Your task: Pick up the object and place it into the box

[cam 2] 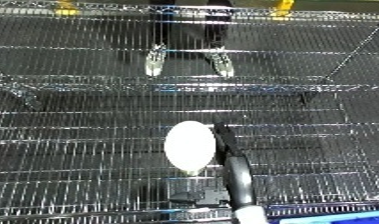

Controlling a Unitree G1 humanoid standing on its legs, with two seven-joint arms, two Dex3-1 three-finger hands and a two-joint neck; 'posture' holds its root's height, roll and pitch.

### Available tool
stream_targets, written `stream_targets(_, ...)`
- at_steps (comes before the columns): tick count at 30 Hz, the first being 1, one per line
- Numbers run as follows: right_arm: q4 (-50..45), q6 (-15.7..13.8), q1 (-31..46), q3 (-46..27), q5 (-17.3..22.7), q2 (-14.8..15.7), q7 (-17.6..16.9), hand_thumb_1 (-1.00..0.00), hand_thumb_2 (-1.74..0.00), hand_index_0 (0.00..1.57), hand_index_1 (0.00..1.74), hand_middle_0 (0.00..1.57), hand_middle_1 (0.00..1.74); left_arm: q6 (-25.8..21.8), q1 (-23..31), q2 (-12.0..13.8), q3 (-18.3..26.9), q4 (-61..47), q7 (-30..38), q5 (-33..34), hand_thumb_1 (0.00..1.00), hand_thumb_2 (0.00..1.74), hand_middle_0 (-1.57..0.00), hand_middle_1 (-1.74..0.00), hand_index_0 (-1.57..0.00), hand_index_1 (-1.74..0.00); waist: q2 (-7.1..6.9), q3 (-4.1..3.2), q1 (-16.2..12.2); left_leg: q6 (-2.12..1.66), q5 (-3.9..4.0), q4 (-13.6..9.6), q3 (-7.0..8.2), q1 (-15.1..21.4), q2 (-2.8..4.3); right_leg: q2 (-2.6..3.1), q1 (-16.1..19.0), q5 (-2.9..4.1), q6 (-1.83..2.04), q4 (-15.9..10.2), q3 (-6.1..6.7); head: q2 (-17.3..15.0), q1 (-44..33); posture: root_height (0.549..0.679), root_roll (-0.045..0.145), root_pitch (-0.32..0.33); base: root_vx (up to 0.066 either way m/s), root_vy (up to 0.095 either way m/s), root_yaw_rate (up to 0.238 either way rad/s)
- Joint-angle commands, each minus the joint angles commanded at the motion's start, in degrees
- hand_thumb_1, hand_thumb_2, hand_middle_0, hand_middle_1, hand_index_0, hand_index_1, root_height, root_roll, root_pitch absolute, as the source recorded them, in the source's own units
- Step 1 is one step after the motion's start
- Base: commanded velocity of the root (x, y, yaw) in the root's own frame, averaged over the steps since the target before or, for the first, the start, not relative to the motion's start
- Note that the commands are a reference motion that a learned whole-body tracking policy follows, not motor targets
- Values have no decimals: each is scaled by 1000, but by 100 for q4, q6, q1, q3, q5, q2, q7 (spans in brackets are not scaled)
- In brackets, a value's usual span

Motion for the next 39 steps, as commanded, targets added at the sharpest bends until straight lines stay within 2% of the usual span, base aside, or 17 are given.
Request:
stream_targets(10, 200, -33, -374, 132, -10, 31, -11, -550, -957, 864, 957, 864, 957, -54, 64, 10, -67, -79, 24, -89, 1000, 1740, -1570, -1740, -1570, -1740, 109, 0, 67, 18, -9, 51, -2, -106, -58, -19, -124, -32, -19, 80, 10, 116, 172, 615, 40, 253, -12, 24, 13)
stream_targets(16, 178, 23, -410, 188, -86, 22, -83, -850, -1479, 1334, 1479, 1334, 1479, -104, 95, 5, -98, -111, -10, -108, 1000, 1740, -1570, -1740, -1570, -1740, 110, 0, 66, 35, 1, 38, 2, -135, -66, -1, -163, -28, -19, 74, 28, 189, 175, 615, 40, 259, -33, 15, -19)
stream_targets(27, 274, 26, -345, 172, -64, -73, -148, -850, -1479, 1334, 1479, 1334, 1479, -244, 55, 45, -108, -20, -68, -165, 1000, 1740, -1570, -1740, -1570, -1740, 49, 0, 2, 18, 71, -178, -13, 68, -13, 55, 33, 22, -16, -108, 25, 221, 142, 621, 37, 248, -47, -13, -31)
stream_targets(33, -19, -7, -157, 111, -167, -75, -194, -850, -1479, 1334, 1479, 1334, 1479, -289, 51, 37, -61, 26, -90, -150, 1000, 1740, -1570, -1740, -1570, -1740, -30, 0, -80, -12, 166, -445, -53, 334, 40, 100, 293, 65, -24, -335, 27, 226, 5, 627, 39, 232, -67, -34, -44)
stream_targets(39, -759, -74, 276, -145, -299, -53, -311, -850, -1479, 1334, 1479, 1334, 1479, -416, 77, 16, 65, 139, -109, -138, 1000, 1740, -1570, -1740, -1570, -1740, -163, 0, -239, -48, 257, -754, -101, 735, 136, 154, 649, 92, -20, -585, 62, 180, -135, 634, 40, 204, -64, -19, -82)
